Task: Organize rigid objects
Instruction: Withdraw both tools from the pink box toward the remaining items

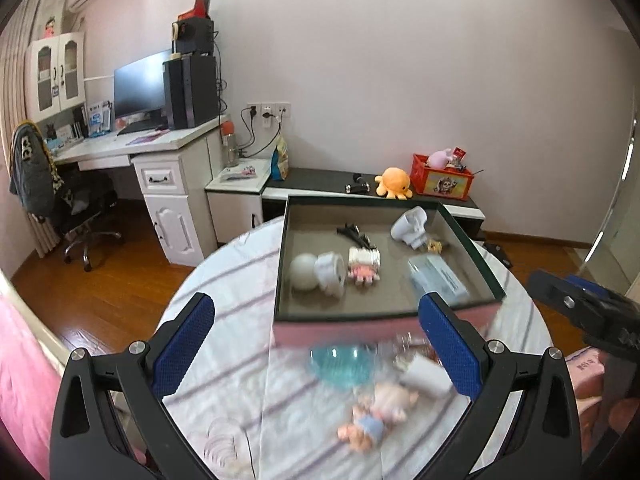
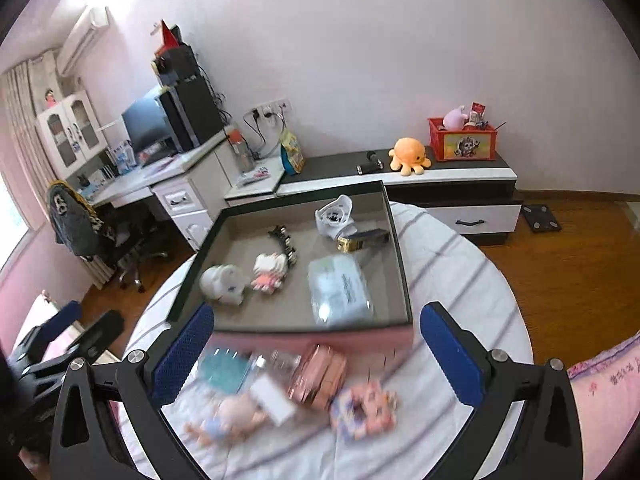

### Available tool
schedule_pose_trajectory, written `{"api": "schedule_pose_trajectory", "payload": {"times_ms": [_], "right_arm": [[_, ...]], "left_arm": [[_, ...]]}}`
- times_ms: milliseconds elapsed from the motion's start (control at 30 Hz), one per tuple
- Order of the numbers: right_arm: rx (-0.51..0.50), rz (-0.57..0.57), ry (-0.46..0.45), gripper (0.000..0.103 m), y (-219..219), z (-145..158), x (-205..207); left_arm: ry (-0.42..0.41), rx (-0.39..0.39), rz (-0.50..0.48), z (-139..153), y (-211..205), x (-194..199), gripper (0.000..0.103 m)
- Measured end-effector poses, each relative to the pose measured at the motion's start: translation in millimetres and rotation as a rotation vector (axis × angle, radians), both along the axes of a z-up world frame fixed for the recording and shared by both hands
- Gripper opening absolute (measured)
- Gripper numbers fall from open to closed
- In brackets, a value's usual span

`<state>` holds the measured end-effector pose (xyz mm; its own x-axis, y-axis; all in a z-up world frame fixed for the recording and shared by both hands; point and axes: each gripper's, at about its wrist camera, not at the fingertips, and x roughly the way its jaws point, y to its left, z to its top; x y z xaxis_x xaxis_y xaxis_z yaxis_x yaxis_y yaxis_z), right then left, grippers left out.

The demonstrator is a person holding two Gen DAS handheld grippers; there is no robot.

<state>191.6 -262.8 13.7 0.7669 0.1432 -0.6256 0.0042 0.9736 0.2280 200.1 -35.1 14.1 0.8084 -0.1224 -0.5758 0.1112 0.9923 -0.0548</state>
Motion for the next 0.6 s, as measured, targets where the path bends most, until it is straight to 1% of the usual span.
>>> {"api": "schedule_pose_trajectory", "payload": {"times_ms": [67,167,300,433,600], "right_arm": [[-0.002,0.008,-0.013,0.103,1.7,-0.6,-24.7],[-0.036,-0.008,-0.042,0.103,4.5,0.4,-56.2],[-0.072,-0.031,-0.076,0.103,5.3,2.4,-91.2],[-0.094,-0.054,-0.106,0.103,5.6,6.1,-117.2],[-0.106,-0.040,-0.114,0.103,11.4,6.1,-136.3]], "left_arm": [[0.003,-0.006,0.007,-3.2,2.3,-15.3,0.103],[0.010,-0.018,0.017,-5.9,3.2,-32.8,0.103],[-0.005,-0.019,0.026,-5.2,3.1,-59.2,0.103],[-0.026,-0.006,0.029,-3.2,1.5,-85.8,0.103],[-0.031,-0.024,0.018,-0.7,4.4,-108.6,0.103]]}}
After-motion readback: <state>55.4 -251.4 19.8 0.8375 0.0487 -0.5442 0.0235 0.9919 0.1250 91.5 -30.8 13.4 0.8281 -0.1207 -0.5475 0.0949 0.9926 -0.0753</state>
